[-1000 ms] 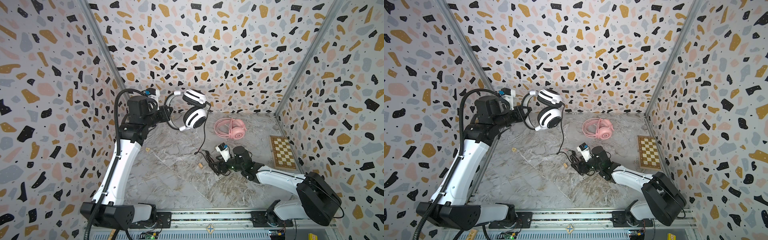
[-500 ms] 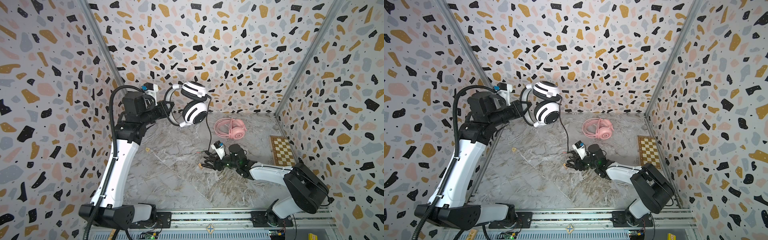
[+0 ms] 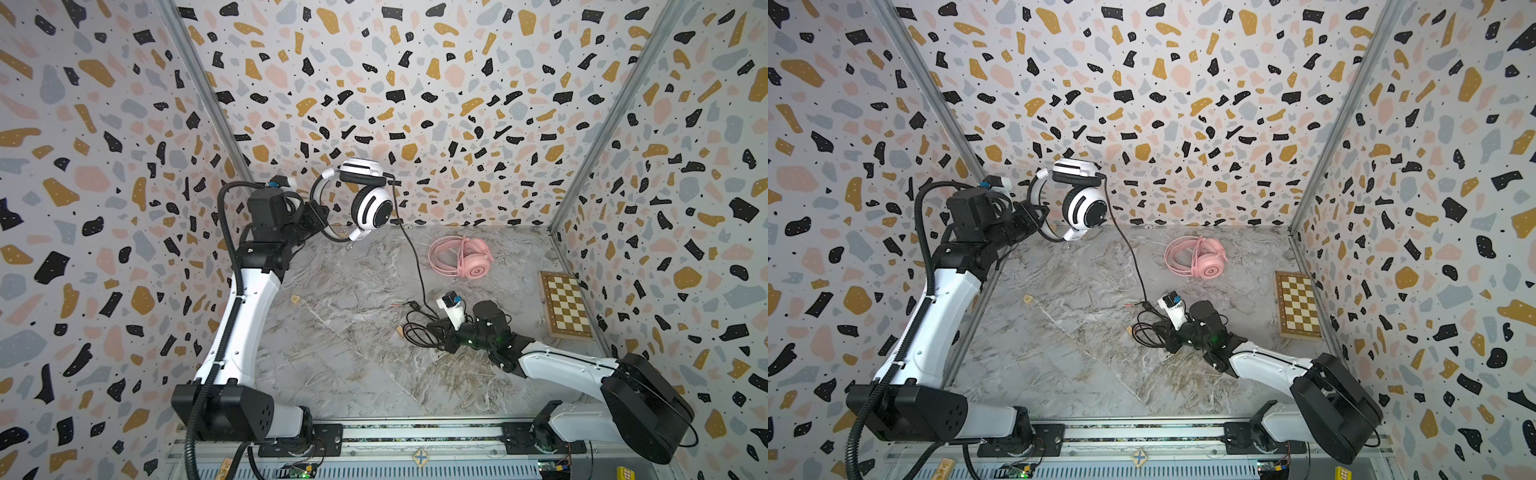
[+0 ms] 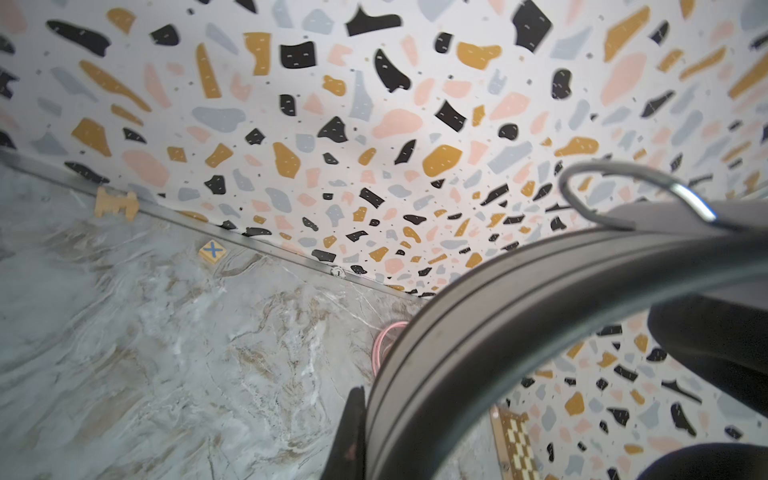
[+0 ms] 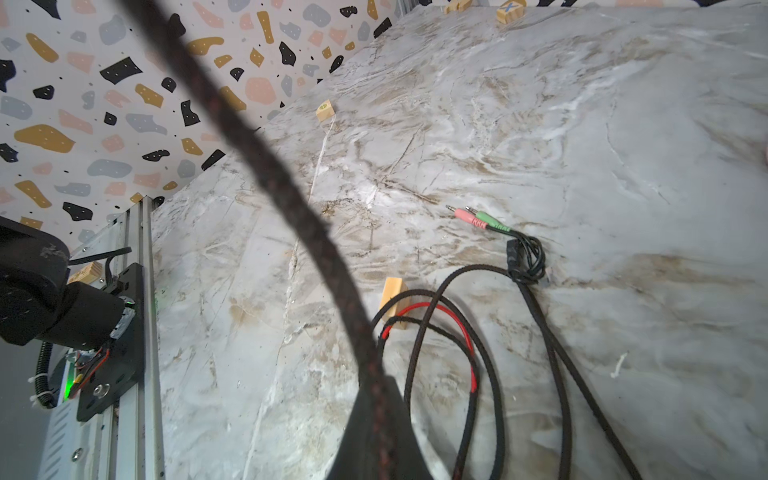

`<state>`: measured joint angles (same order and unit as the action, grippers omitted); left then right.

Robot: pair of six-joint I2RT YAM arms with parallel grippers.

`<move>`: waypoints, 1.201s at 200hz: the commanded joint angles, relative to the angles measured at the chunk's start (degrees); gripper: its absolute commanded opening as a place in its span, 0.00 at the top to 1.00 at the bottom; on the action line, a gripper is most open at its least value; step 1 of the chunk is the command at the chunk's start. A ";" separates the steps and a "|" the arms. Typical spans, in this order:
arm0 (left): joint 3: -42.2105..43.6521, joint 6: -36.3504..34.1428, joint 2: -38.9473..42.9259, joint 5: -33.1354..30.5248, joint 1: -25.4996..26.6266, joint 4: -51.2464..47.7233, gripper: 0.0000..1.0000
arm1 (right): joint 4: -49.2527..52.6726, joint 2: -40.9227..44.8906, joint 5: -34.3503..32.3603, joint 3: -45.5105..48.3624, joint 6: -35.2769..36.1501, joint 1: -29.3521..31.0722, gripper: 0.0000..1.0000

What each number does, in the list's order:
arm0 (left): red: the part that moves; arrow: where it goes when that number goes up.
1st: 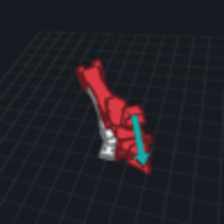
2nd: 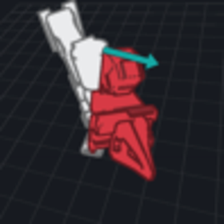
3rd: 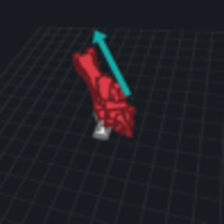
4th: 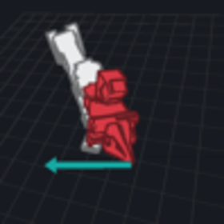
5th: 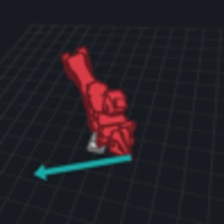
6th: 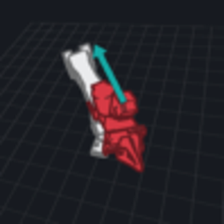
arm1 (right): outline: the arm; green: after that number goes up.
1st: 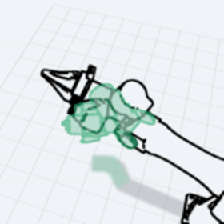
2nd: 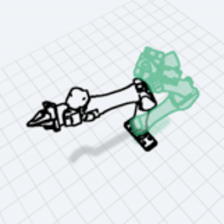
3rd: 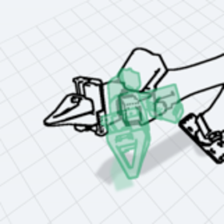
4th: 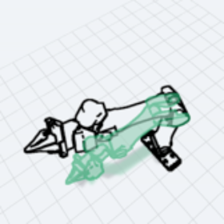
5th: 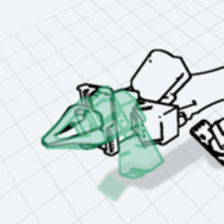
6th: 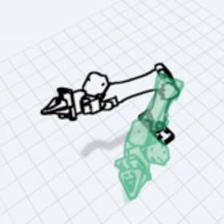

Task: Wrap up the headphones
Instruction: 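Grasp the black braided cable with the right gripper while the left gripper raises the headset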

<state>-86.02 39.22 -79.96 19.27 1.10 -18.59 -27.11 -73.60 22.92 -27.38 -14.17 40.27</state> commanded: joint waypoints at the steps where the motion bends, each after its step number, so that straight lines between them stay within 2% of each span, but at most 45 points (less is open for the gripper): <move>1: 1.94 11.06 2.05 -2.56 -0.05 14.96 1.00 | 1.77 2.64 -1.47 0.74 -1.78 0.76 0.89; 7: 2.45 13.45 2.20 -3.07 -0.05 16.06 1.00 | 1.72 2.85 -1.56 0.67 -2.02 1.15 0.89; 41: 2.59 16.39 3.19 -4.63 -0.07 19.60 1.00 | 0.01 0.92 -0.52 0.30 -3.23 2.09 0.87; 67: 1.99 19.67 3.50 -2.24 -0.08 23.39 1.00 | -4.49 -1.89 0.94 0.57 -5.24 2.09 0.87; 99: -0.45 20.72 3.72 0.95 -0.11 23.12 1.00 | -7.13 -4.64 1.40 -1.30 -5.88 1.97 0.84; 142: -0.76 20.37 4.73 1.40 -0.11 22.29 1.00 | -11.76 -11.68 3.57 -5.89 -7.26 0.34 0.74; 176: -0.39 20.46 4.74 2.35 -0.08 22.19 1.00 | -12.54 -15.51 5.04 -10.02 -7.57 0.33 0.72; 200: -0.51 19.85 4.82 1.97 -0.06 21.94 1.00 | -12.57 -16.06 5.93 -10.72 -7.80 0.50 0.81; 228: -1.12 18.78 4.47 1.73 -0.08 21.12 1.00 | -12.63 -14.60 5.69 -8.62 -7.58 0.60 1.00; 240: -0.94 18.27 4.47 1.07 -0.06 20.53 1.00 | -12.08 -13.63 5.31 -7.54 -7.24 0.60 1.00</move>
<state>-83.74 57.65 -77.08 20.25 0.95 -2.57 -39.03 -90.13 27.79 -36.51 -21.85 40.62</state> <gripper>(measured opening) 0.065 0.050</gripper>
